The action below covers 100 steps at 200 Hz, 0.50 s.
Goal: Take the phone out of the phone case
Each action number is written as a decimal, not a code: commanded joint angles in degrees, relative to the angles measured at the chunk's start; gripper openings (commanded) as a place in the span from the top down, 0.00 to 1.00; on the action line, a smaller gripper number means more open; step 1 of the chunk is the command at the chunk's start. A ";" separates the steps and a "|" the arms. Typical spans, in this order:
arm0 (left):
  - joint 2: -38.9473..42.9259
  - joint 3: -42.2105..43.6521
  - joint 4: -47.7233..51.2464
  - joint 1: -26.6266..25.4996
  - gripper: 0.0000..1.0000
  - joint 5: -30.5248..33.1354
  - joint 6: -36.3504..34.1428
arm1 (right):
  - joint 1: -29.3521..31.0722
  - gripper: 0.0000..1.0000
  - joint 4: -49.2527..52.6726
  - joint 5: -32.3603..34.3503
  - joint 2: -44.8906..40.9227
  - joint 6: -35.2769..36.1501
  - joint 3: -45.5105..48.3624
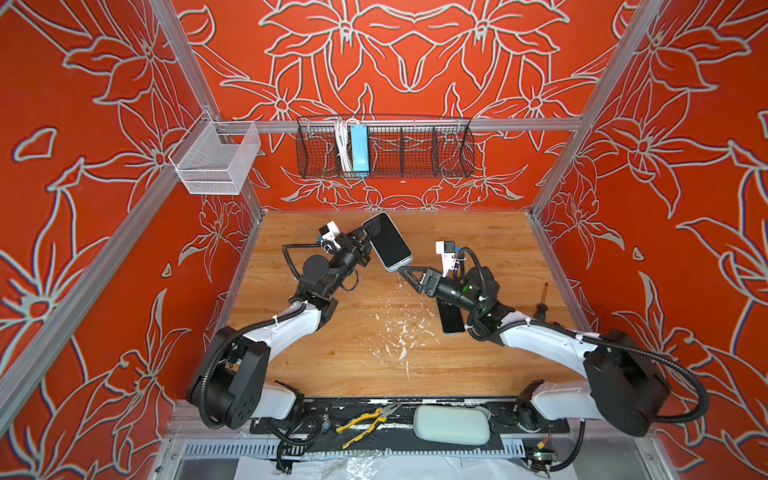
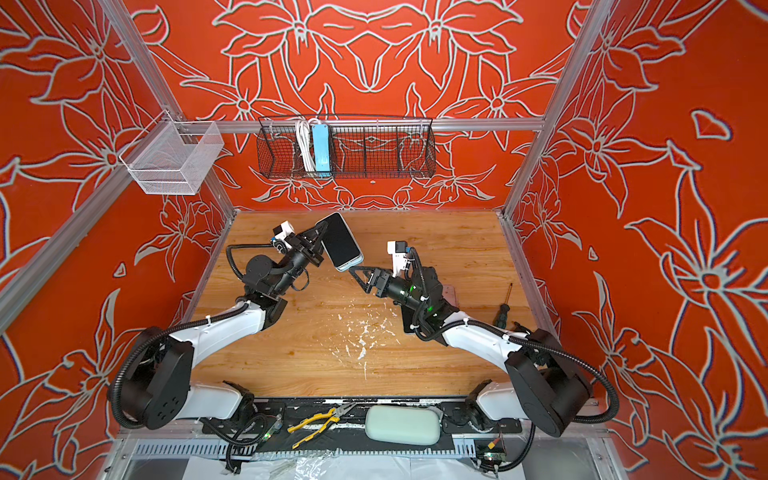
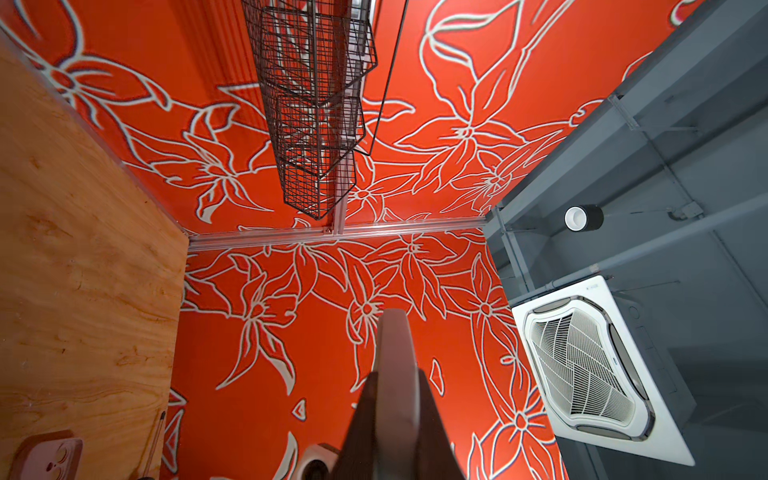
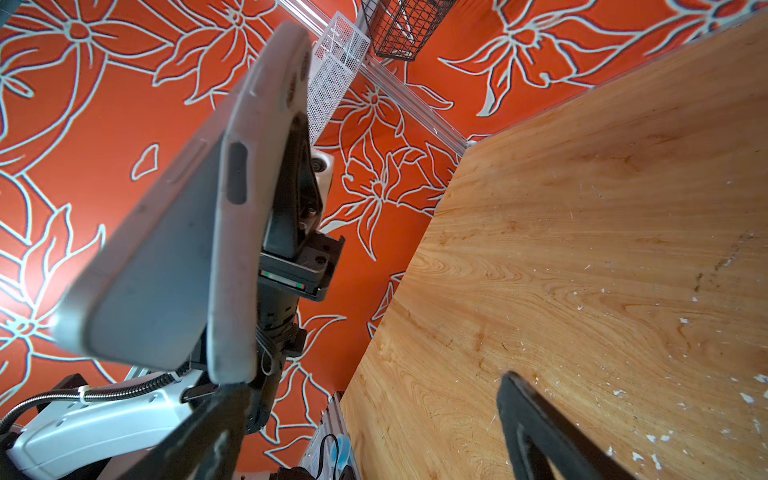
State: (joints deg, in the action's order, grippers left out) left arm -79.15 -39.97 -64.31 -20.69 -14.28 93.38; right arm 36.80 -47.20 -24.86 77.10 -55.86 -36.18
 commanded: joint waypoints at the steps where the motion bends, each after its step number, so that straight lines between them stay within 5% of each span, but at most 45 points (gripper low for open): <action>1: 2.30 -2.46 -5.48 -1.99 1.00 -3.91 1.31 | -0.19 0.06 0.07 0.97 1.05 -1.45 1.11; 100: -1.78 -5.42 -4.50 -1.90 1.00 -3.99 -3.34 | 0.19 0.06 2.67 -5.45 -3.36 -1.98 -0.38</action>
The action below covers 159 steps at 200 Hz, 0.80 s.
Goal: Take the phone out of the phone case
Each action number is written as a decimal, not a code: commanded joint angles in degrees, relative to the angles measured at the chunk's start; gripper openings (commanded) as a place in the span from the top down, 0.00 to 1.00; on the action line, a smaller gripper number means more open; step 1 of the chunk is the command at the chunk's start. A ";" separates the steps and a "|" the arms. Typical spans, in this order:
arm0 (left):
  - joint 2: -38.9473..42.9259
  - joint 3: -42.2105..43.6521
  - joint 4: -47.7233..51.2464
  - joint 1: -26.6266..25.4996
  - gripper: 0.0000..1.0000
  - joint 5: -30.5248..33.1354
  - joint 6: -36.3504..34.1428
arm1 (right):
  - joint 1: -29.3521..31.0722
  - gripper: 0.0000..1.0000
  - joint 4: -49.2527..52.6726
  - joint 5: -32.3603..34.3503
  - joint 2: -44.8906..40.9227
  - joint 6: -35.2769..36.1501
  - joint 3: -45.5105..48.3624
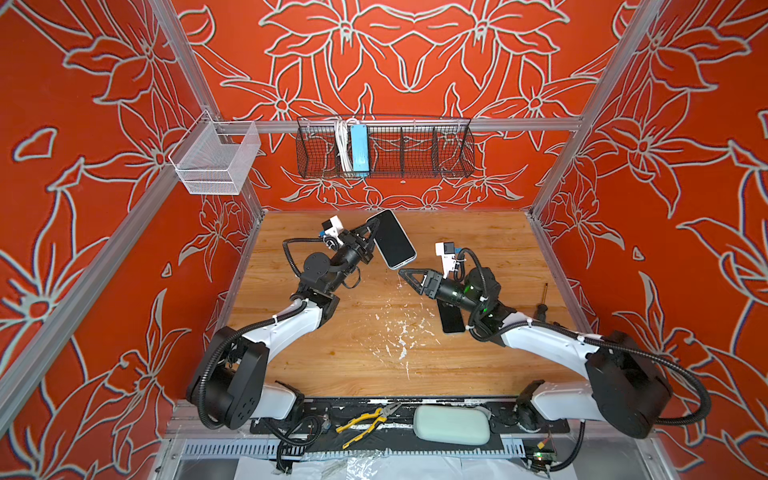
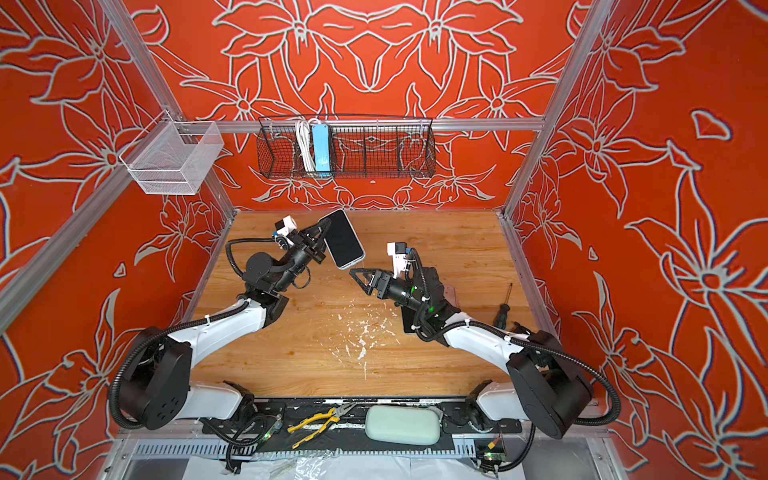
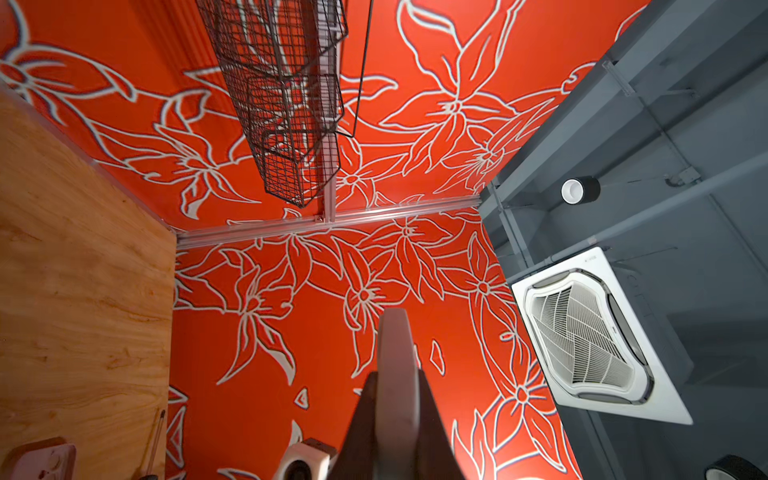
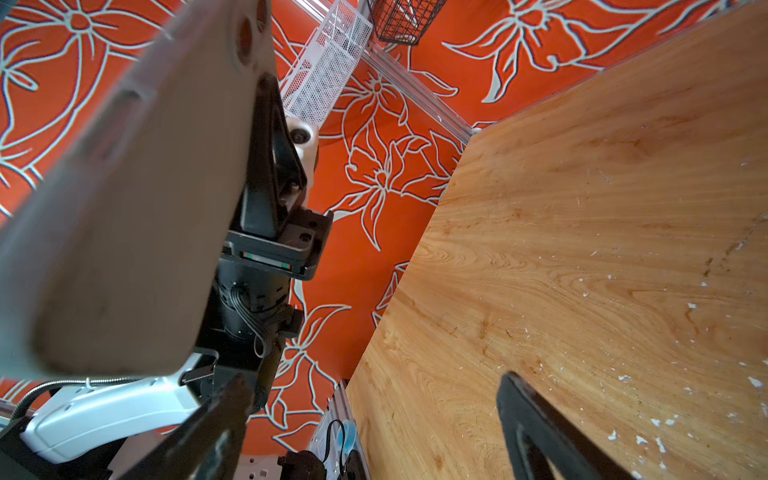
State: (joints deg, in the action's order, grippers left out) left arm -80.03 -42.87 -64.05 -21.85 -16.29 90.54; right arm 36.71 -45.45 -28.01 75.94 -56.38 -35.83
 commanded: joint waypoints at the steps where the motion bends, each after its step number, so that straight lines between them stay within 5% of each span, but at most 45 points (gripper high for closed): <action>1: -0.91 -2.54 -4.77 -0.74 1.00 -1.98 -0.52 | 0.29 0.06 0.95 -2.35 -2.29 -1.45 -0.73; 98: -3.30 -3.20 -5.27 0.05 1.00 -2.39 -0.35 | 0.38 0.05 6.21 -2.23 -9.80 1.11 -1.52; 159: -2.34 -2.61 -5.91 -0.04 1.00 -2.91 1.30 | 0.25 0.05 6.18 -1.37 -7.23 2.07 -3.59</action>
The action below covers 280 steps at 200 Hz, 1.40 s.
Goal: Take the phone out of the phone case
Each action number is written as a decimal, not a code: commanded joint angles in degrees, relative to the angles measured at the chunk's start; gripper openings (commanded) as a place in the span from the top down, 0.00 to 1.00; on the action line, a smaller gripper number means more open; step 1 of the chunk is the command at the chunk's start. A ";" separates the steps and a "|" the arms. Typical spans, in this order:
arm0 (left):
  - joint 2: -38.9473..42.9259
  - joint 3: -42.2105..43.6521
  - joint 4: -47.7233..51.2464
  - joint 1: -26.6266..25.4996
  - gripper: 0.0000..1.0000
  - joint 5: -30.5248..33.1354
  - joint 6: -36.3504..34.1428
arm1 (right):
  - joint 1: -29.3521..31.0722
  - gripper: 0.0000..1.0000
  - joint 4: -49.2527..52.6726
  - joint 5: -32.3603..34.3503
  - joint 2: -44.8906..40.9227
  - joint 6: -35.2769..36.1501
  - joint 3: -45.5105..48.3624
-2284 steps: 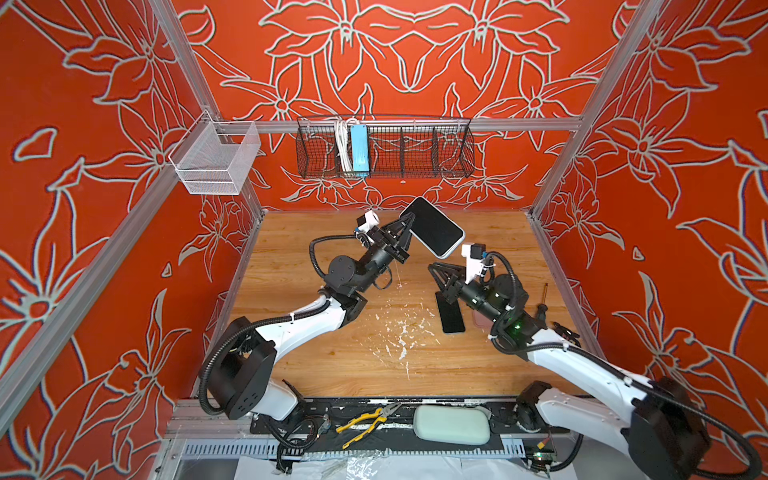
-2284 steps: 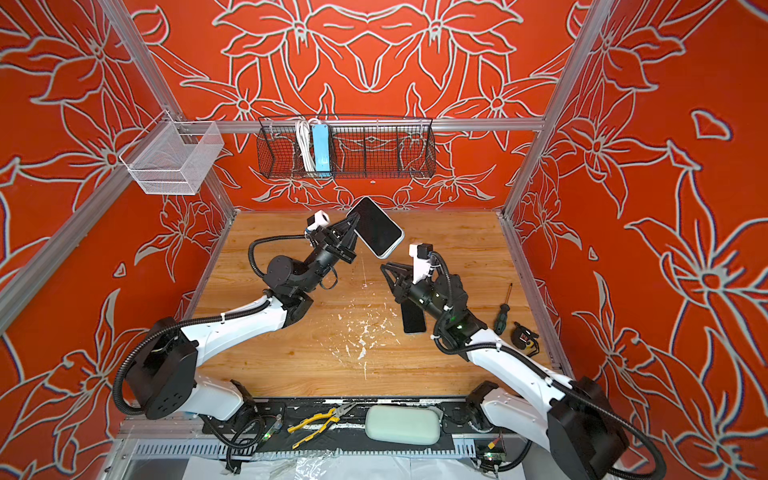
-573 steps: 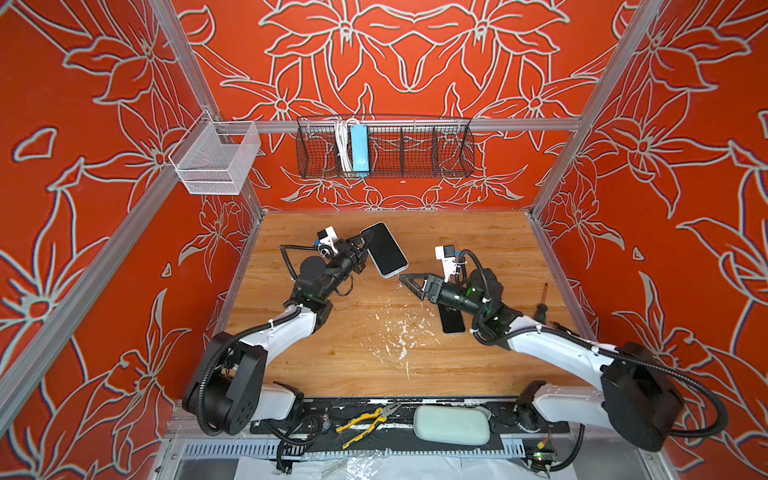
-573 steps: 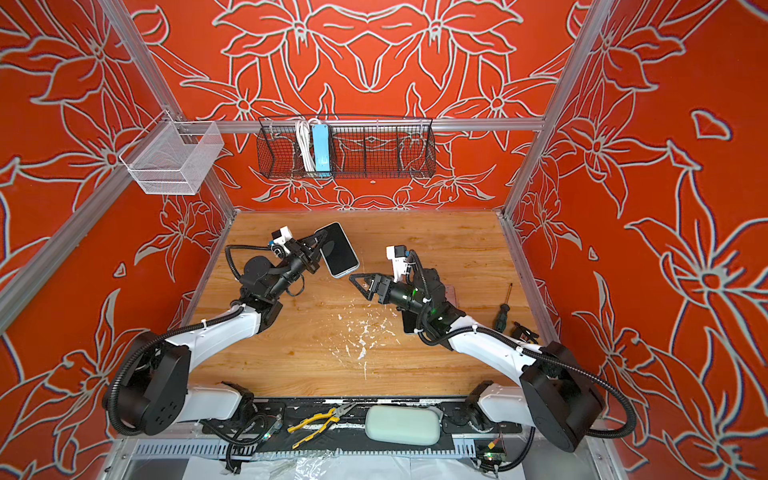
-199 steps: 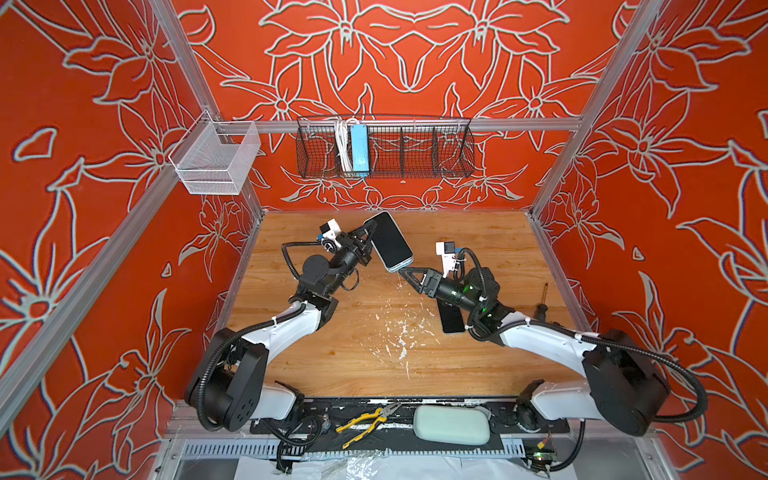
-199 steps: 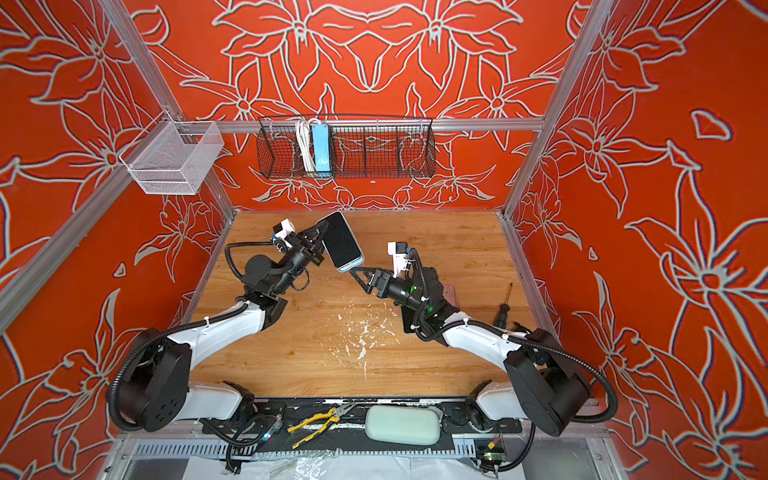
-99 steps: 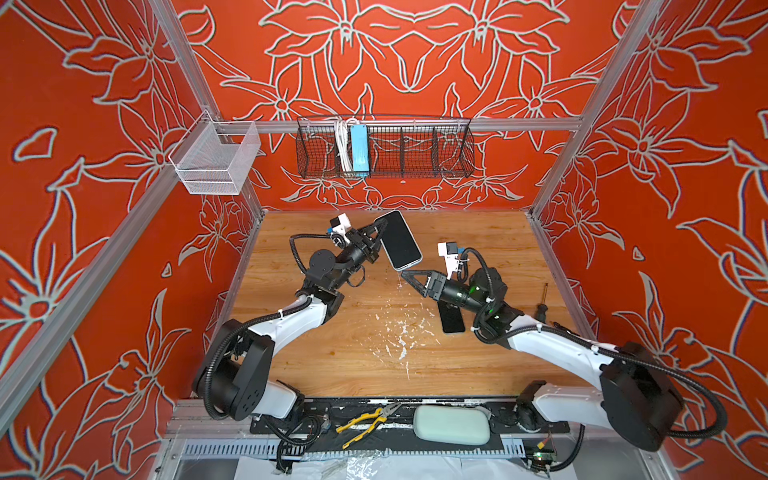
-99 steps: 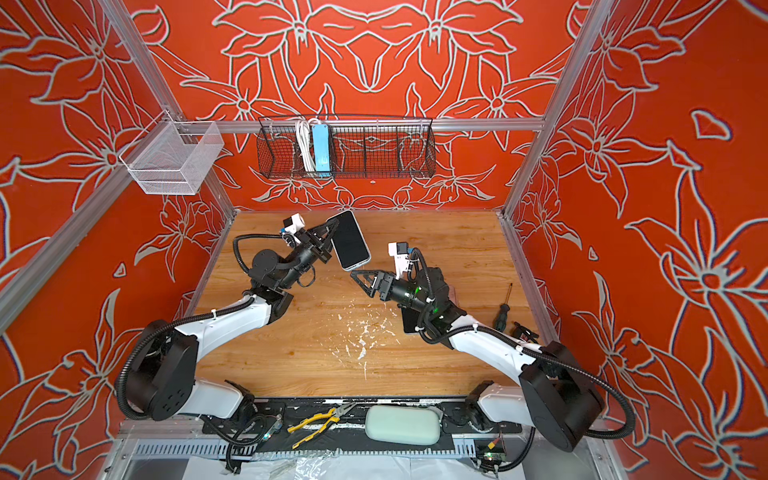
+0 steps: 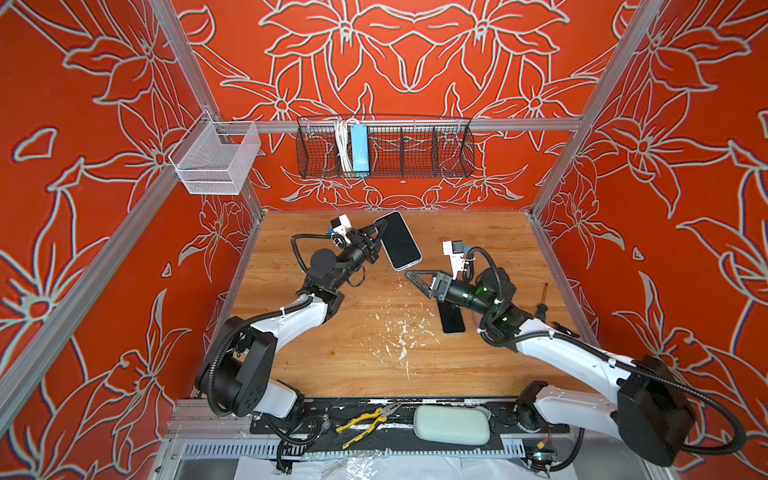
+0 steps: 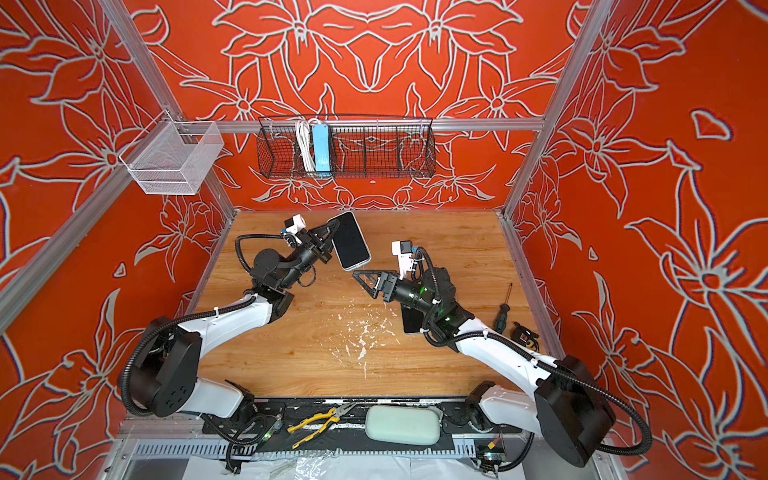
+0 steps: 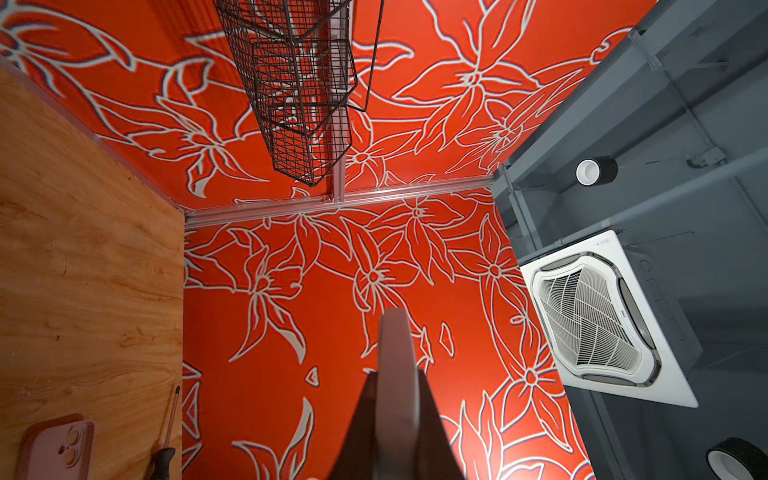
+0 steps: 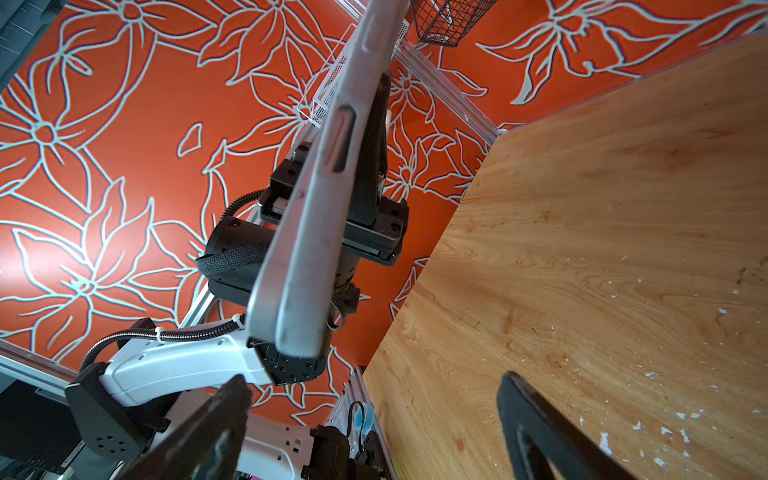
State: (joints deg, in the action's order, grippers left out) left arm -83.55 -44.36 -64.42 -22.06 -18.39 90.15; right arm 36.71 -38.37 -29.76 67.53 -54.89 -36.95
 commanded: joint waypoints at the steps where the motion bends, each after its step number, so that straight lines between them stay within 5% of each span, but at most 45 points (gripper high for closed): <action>1: 1.19 -1.10 -5.54 0.18 1.00 -0.79 1.74 | 0.23 0.05 -0.95 0.39 1.24 0.54 -2.45; 195: 4.13 0.50 -6.15 -0.52 1.00 -3.01 3.40 | -5.68 0.10 -2.87 -1.45 4.86 -1.01 -5.10; 280: 3.72 -0.38 -5.36 -0.70 1.00 -3.41 1.21 | -5.00 0.36 -12.11 -11.55 11.82 -8.92 -10.07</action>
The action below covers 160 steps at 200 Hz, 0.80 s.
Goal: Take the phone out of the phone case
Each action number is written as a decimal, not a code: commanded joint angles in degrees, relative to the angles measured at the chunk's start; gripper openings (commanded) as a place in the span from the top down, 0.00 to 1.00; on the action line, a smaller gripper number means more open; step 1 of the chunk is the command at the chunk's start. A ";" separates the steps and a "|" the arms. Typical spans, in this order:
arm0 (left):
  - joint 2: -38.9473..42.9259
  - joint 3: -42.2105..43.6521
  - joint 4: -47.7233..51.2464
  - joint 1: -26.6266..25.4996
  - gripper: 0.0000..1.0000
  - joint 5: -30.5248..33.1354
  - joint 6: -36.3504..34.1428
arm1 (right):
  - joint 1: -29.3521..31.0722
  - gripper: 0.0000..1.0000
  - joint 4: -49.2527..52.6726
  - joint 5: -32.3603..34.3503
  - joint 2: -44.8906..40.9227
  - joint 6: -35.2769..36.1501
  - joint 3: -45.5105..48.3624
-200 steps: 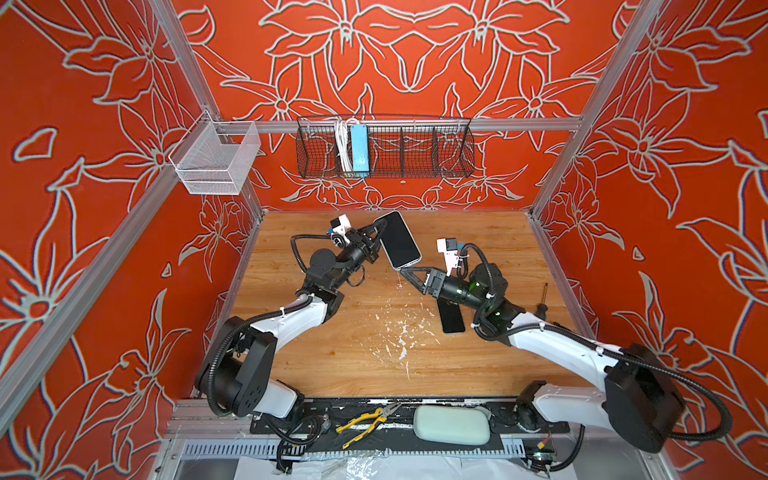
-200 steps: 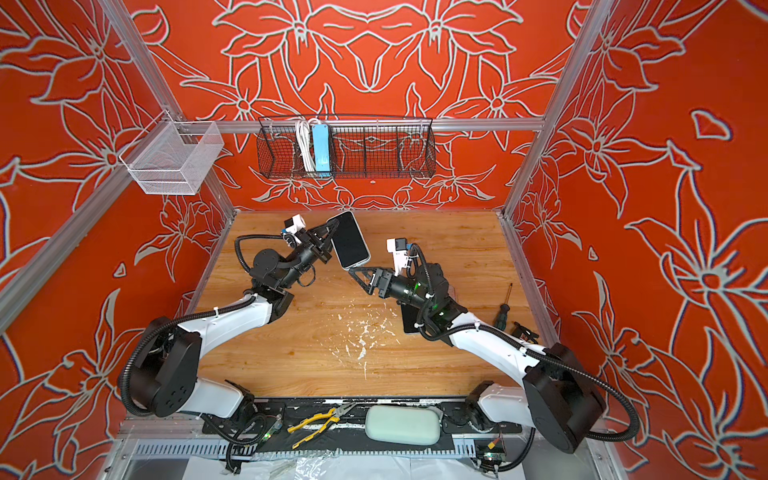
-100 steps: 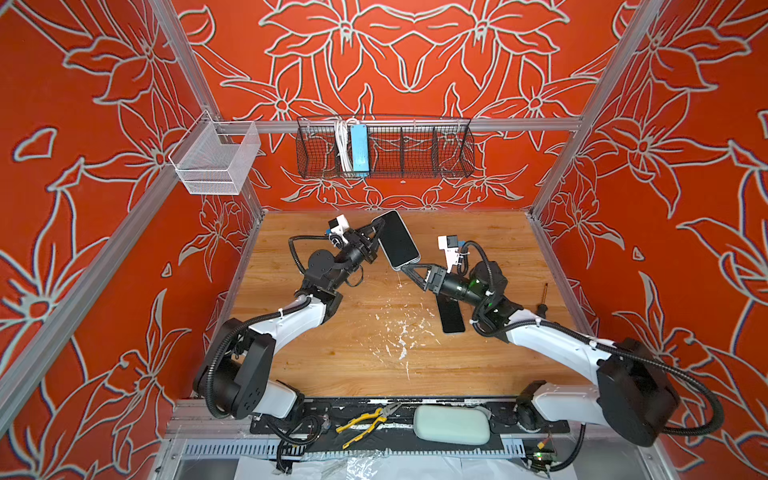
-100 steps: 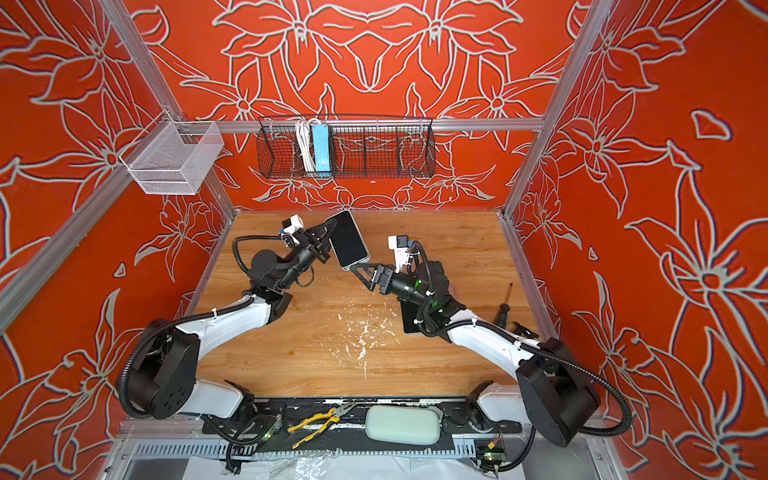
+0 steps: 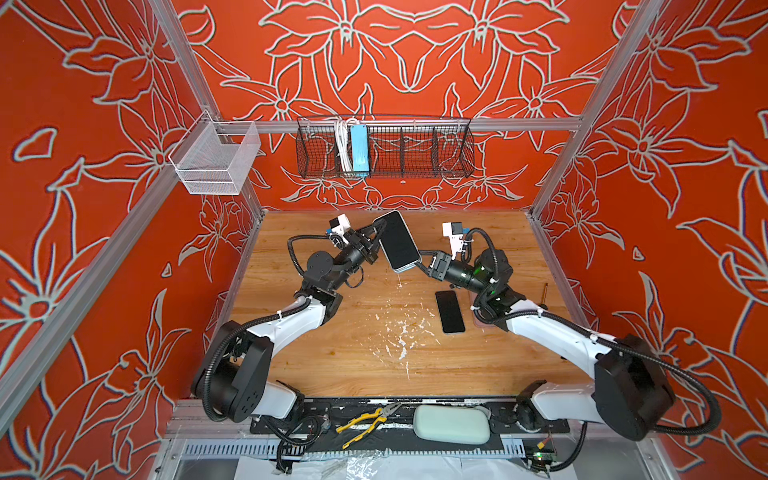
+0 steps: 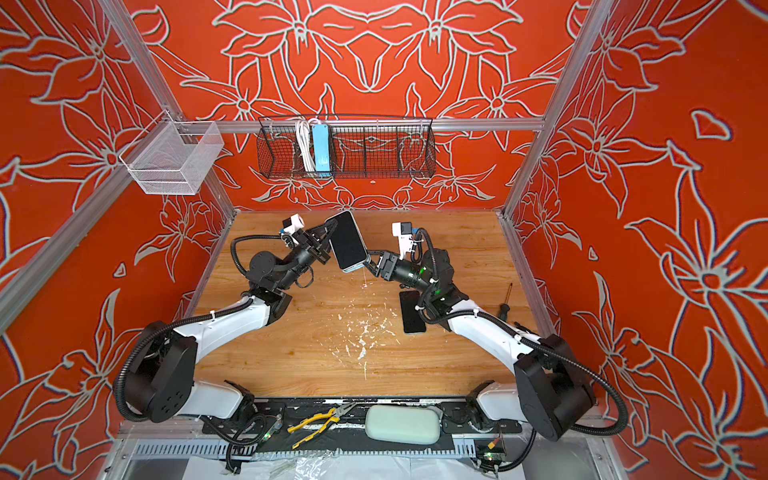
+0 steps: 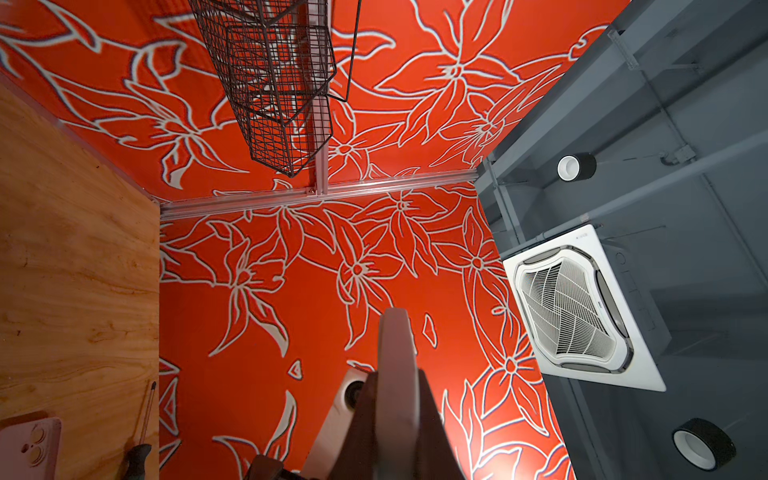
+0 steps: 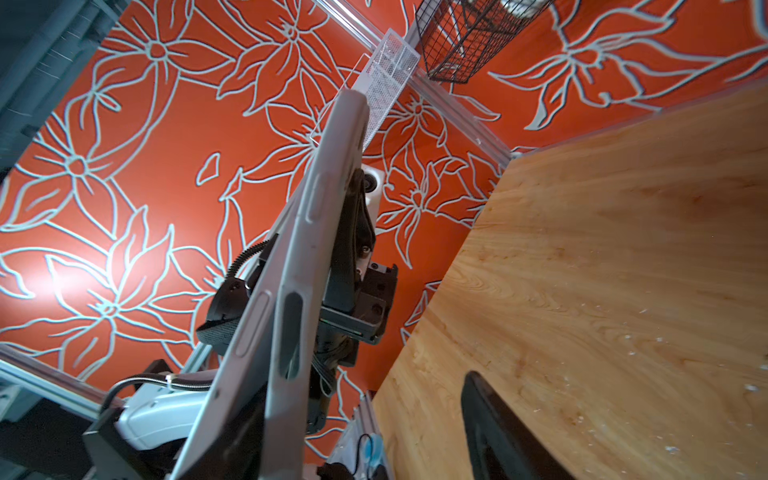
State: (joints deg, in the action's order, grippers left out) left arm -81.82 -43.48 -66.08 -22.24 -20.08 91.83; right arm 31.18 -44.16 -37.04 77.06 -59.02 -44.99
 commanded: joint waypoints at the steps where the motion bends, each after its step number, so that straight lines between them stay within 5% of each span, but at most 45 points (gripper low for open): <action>1: 2.00 -1.25 -3.65 -0.52 1.00 -1.72 -0.54 | 0.57 0.36 -6.76 -4.38 2.48 -5.05 -2.12; 74: 2.53 -2.23 0.76 -0.48 1.00 -1.02 -5.41 | 1.08 0.46 -5.15 -3.57 -1.78 -6.03 0.10; 104: 1.79 -3.63 3.07 -0.48 1.00 -1.04 -7.30 | 1.07 0.69 -1.63 -1.85 -5.94 -4.85 1.63; 160: -3.57 -5.12 -1.28 -0.52 1.00 -1.54 -4.65 | 1.08 0.71 -3.95 -3.60 -5.35 -6.92 1.44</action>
State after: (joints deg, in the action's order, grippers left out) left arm -82.98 -47.48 -64.12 -22.68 -21.69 86.98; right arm 31.83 -43.55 -38.94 71.59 -64.34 -43.48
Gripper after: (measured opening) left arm 0.104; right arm 0.298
